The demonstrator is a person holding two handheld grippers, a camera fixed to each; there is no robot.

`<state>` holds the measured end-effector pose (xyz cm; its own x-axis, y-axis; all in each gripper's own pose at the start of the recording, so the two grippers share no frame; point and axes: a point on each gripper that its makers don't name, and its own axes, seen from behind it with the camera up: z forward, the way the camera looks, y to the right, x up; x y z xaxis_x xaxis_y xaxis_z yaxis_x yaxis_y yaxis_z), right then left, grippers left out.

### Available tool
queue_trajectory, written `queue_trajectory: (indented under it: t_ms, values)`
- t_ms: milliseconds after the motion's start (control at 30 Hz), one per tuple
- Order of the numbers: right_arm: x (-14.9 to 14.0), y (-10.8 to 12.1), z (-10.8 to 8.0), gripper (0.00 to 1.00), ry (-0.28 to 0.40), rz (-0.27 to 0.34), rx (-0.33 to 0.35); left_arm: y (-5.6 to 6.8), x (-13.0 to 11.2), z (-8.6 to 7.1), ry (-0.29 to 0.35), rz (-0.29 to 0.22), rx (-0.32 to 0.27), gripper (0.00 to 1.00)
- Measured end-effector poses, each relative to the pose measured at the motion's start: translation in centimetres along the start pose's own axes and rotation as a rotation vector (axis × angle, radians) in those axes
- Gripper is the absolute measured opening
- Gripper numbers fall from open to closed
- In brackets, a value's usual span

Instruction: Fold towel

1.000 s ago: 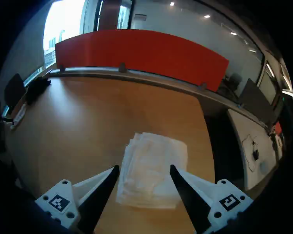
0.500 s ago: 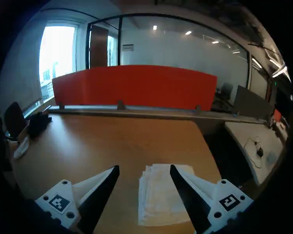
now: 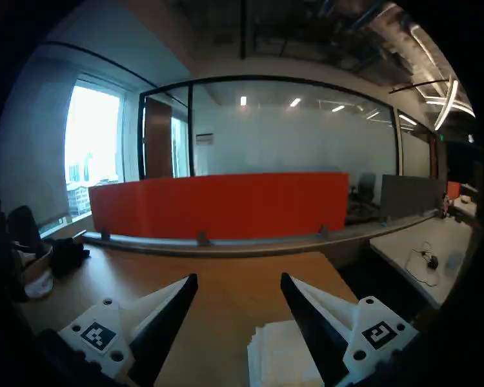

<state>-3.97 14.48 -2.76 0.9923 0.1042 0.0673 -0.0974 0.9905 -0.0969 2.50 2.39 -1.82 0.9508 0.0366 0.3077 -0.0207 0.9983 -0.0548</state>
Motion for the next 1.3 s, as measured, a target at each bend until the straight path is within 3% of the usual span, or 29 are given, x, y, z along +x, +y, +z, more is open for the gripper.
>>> queue_trajectory:
  t_ms: [167, 400, 967, 1300]
  values:
    - [1.5, -0.2, 0.0, 1.00, 0.074, 0.010, -0.030, 0.1, 2.1, 0.4, 0.059, -0.005, 0.000, 0.94]
    - [1.7, -1.0, 0.7, 1.00, 0.094, 0.010, -0.040, 0.0, 3.7, 0.8, 0.107, -0.029, -0.004, 0.94]
    - [2.5, -8.3, 2.4, 1.00, 0.127, -0.031, -0.009, -0.4, 5.4, 1.2, 0.177, -0.072, -0.010, 0.94]
    - [1.8, -10.0, 3.3, 1.00, 0.118, -0.031, -0.019, -1.6, 6.5, 0.9, 0.230, -0.080, 0.012, 0.94]
